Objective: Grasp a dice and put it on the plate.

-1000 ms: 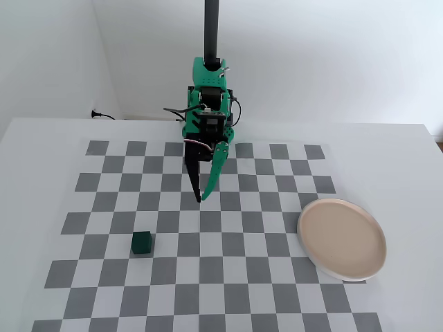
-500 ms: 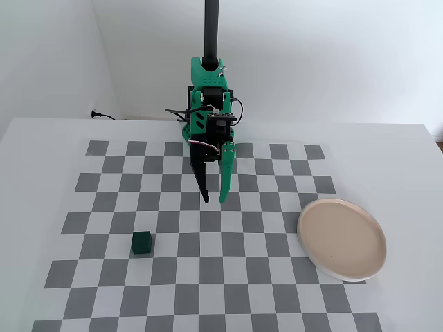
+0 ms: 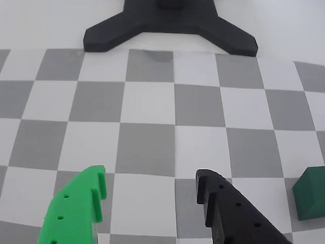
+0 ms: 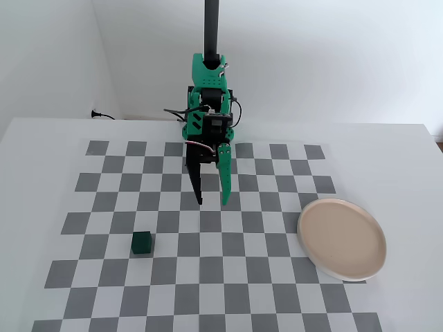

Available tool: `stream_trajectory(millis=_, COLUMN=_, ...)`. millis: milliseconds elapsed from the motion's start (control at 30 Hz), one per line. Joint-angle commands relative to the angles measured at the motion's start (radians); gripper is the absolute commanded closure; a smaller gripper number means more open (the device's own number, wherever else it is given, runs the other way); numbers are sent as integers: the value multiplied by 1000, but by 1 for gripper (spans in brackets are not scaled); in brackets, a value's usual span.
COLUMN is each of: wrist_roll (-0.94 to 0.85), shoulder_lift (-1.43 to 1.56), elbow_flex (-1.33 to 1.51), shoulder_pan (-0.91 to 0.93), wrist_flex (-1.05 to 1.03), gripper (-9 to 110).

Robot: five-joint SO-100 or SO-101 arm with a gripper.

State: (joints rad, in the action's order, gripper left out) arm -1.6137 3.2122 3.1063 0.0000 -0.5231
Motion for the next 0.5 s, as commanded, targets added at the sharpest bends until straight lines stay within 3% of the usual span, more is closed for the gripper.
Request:
stream_trajectory(millis=0, wrist_roll=15, shoulder_lift=-153, elbow_flex=-126, shoulder_pan=14, wrist_flex=83, gripper=87)
stream_trajectory(millis=233, wrist_roll=80, shoulder_lift=-584, elbow_flex=-382, shoulder_pan=84, wrist_flex=215, gripper=87)
stream_trajectory(millis=467, wrist_roll=84, shoulder_lift=-769, elbow_flex=-459, shoulder_pan=147, wrist_flex=313, gripper=86)
